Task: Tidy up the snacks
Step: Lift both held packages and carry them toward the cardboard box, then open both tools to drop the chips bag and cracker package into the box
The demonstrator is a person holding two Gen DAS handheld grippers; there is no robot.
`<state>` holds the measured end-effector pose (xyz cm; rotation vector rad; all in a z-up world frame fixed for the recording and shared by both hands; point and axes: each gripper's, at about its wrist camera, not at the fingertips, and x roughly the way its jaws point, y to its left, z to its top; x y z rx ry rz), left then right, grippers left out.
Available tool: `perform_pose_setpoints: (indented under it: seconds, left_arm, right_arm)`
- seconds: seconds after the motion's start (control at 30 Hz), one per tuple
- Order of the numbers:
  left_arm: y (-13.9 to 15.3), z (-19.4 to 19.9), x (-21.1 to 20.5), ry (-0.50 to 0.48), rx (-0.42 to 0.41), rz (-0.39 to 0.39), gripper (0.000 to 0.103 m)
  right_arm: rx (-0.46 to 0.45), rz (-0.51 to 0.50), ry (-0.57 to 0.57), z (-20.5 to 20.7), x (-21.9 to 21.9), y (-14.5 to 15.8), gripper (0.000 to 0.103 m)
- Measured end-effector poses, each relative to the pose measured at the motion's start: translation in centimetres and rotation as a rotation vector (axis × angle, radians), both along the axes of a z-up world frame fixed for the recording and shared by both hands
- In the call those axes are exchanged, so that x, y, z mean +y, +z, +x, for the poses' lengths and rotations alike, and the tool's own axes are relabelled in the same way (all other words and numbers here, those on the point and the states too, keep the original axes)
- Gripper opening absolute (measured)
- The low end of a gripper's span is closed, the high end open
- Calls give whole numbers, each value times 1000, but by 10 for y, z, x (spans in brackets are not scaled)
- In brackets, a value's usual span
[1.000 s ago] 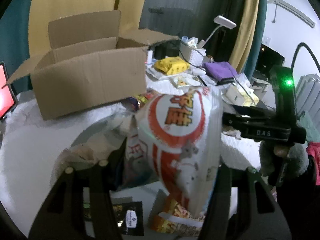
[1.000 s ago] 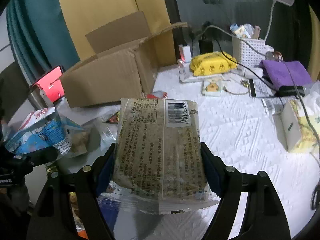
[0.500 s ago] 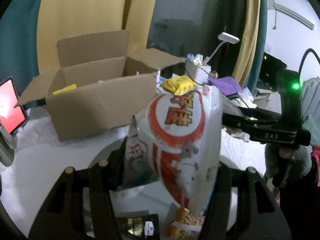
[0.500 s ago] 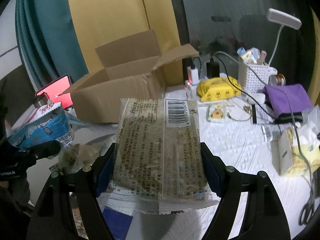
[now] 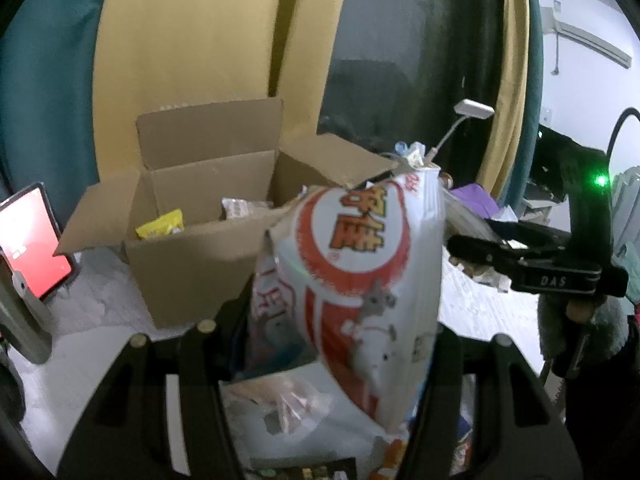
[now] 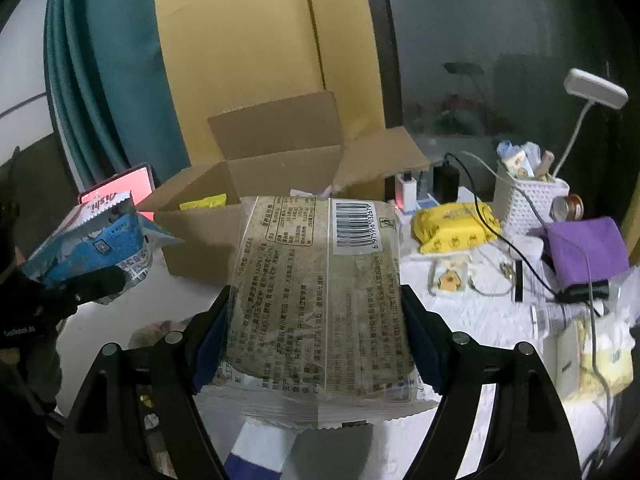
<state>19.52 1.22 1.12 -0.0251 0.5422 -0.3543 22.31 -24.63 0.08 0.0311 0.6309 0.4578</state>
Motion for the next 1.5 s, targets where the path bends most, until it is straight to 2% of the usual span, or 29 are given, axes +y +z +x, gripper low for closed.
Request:
perform_pose_setpoints:
  seconds: [0.5,1.33,1.5]
  left_arm:
    - [21,45,42,91,-56,-18,58]
    - [24,159,122,255,-33,-138,58]
    - [16,184,127,284,-28,-123,58]
  right_arm:
    - [-49,-21,50,41,34,23,80]
    - [-60,-15,144,136,111,21,81]
    - [-64,3,157,159,130,21,81]
